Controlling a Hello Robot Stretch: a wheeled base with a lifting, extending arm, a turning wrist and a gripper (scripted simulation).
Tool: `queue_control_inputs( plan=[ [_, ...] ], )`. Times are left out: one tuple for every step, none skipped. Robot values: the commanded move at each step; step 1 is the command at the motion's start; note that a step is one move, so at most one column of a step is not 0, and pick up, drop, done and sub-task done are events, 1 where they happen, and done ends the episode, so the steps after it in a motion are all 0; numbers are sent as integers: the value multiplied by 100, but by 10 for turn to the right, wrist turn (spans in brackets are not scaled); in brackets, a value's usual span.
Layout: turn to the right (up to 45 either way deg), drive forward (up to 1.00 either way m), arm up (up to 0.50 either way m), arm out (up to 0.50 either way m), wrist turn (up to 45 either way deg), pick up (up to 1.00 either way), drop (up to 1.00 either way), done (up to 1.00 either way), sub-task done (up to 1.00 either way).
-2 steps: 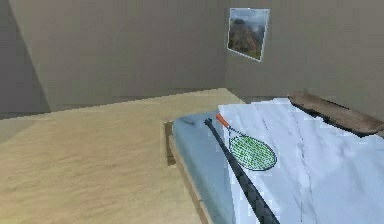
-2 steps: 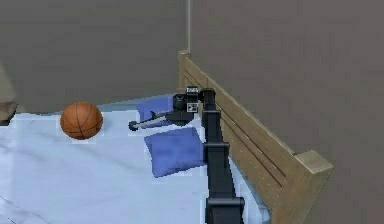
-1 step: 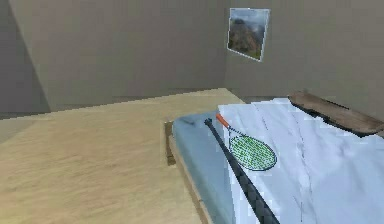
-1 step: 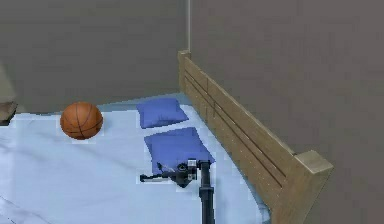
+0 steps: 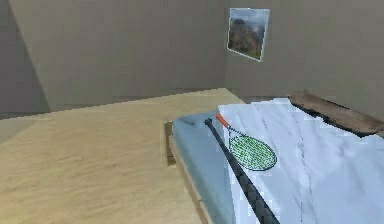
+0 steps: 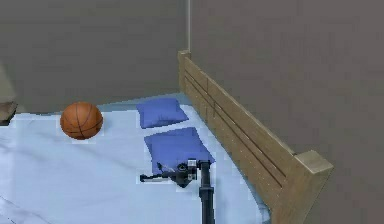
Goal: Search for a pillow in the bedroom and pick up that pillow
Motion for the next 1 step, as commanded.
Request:
queue_control_inputs(
  plan=[
    [0,0,10,0,0,0,0,0,0]
  ],
)
